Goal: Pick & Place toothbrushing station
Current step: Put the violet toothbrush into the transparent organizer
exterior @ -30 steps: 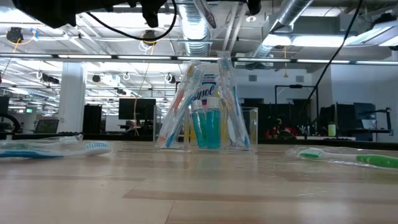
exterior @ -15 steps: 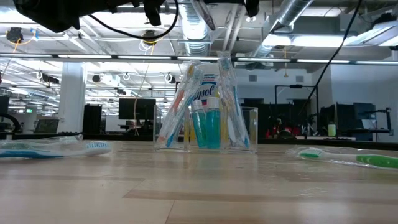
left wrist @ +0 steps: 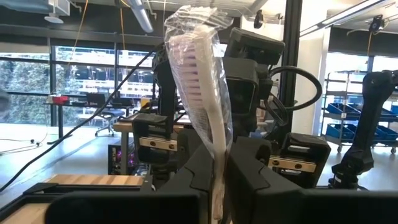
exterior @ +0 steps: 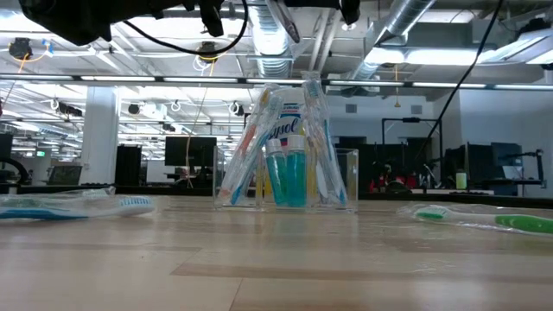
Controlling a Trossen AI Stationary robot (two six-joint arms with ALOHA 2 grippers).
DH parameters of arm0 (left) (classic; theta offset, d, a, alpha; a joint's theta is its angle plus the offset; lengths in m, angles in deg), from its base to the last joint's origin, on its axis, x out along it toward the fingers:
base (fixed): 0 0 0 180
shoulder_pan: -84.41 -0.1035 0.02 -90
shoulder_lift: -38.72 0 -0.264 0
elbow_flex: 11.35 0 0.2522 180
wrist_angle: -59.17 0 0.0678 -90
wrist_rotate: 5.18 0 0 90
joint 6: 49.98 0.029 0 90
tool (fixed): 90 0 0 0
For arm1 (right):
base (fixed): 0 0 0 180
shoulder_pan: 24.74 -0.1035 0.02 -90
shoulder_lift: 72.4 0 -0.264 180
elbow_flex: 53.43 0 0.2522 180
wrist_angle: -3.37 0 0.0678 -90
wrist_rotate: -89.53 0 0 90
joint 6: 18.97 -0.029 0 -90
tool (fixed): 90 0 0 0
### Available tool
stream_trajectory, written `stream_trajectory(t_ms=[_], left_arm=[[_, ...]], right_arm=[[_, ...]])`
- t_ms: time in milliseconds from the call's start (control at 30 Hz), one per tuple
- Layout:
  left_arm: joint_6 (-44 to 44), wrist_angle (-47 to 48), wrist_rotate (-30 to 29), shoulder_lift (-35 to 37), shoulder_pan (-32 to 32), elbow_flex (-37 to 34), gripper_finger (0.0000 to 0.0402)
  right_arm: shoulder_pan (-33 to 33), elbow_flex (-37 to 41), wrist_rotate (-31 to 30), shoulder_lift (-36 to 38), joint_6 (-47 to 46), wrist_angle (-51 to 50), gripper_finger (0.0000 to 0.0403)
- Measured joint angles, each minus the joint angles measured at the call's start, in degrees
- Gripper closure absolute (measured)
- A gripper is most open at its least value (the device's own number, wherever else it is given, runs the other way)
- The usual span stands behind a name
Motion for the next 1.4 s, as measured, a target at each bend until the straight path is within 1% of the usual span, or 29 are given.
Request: stream_trajectory(t_ms=[300, 467, 600, 733, 867, 933, 1133, 1300, 1400], left_arm=[[-0.07, 1.37, 0.00, 0.00, -0.04, 0.00, 0.0394], [0.04, 2.71, -0.60, 0.22, -0.08, 0.00, 0.0394], [0.13, 7.86, -2.67, 2.94, -0.07, -0.03, 0.0394], [-0.11, 12.56, -2.00, 6.82, 0.16, -0.04, 0.0394], [-0.11, 20.15, -2.54, 10.82, 0.48, -0.04, 0.0395], [-0.15, 23.82, -3.96, 12.18, 0.48, -0.04, 0.0395], [-0.57, 28.66, -6.62, 13.00, 0.48, -0.04, 0.0395], [-0.42, 29.79, -10.45, 12.96, 0.03, -0.04, 0.0395], [-0.57, 31.81, -10.73, 12.96, -0.81, -0.04, 0.0395]], right_arm=[[0.04, 0.00, -0.48, 0.00, 0.00, -1.62, 0.0350], [0.02, 0.00, -3.70, 0.00, -0.05, -4.01, 0.0349], [-0.54, 0.00, -5.25, 0.02, -0.43, -4.96, 0.0349], [-0.56, 0.00, -7.24, 0.02, -0.45, -5.25, 0.0349], [-0.50, 0.00, -11.26, 0.02, -0.45, -5.83, 0.0349], [-0.53, 0.01, -11.62, 0.07, -0.45, -6.62, 0.0349], [-1.13, 0.02, -11.24, 0.13, -1.06, -7.64, 0.0349], [-2.64, 0.02, -10.92, 0.13, -2.04, -8.26, 0.0349], [-3.70, 0.02, -10.80, 0.13, -2.73, -8.86, 0.0349]])
